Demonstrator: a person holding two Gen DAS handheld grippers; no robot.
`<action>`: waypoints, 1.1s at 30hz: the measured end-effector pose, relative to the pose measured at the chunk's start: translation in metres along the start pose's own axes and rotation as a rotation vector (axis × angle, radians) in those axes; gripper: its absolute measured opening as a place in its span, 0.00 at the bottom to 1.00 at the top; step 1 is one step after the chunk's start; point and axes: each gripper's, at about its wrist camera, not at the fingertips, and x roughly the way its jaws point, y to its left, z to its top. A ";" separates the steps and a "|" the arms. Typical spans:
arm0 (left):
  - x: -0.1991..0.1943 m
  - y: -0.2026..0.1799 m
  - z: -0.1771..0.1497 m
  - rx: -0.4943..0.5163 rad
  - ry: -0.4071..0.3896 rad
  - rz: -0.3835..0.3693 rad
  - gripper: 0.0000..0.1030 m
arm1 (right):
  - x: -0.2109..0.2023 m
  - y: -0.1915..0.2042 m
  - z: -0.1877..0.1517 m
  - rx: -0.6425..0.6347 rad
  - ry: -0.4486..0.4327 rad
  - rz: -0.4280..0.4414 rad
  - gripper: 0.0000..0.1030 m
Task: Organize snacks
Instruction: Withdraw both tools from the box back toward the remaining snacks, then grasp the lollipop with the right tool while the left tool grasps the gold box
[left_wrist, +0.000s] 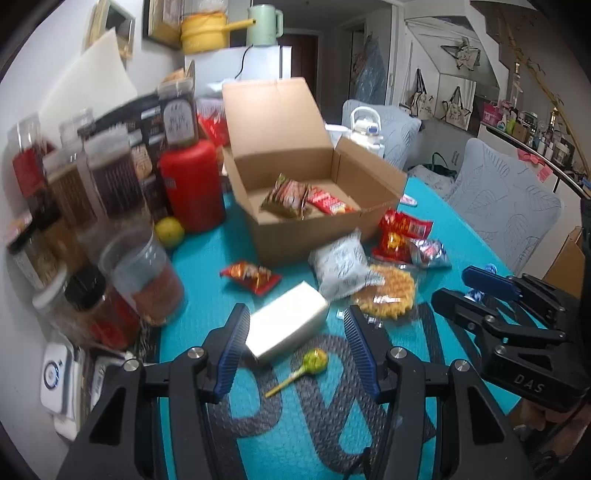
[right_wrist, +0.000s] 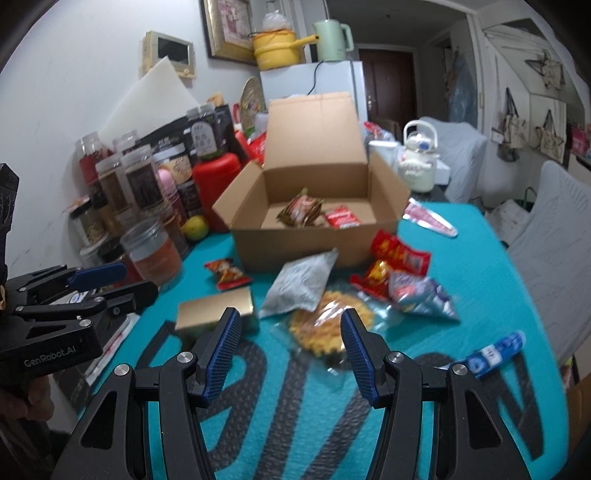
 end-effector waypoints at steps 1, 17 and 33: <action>0.001 0.003 -0.003 -0.006 0.006 0.004 0.51 | 0.004 0.002 -0.002 0.001 0.010 0.011 0.55; 0.023 0.065 -0.030 -0.119 0.077 0.054 0.51 | 0.078 0.045 -0.019 -0.062 0.171 0.163 0.55; 0.045 0.082 -0.028 -0.147 0.100 0.012 0.51 | 0.124 0.061 -0.035 -0.095 0.288 0.229 0.27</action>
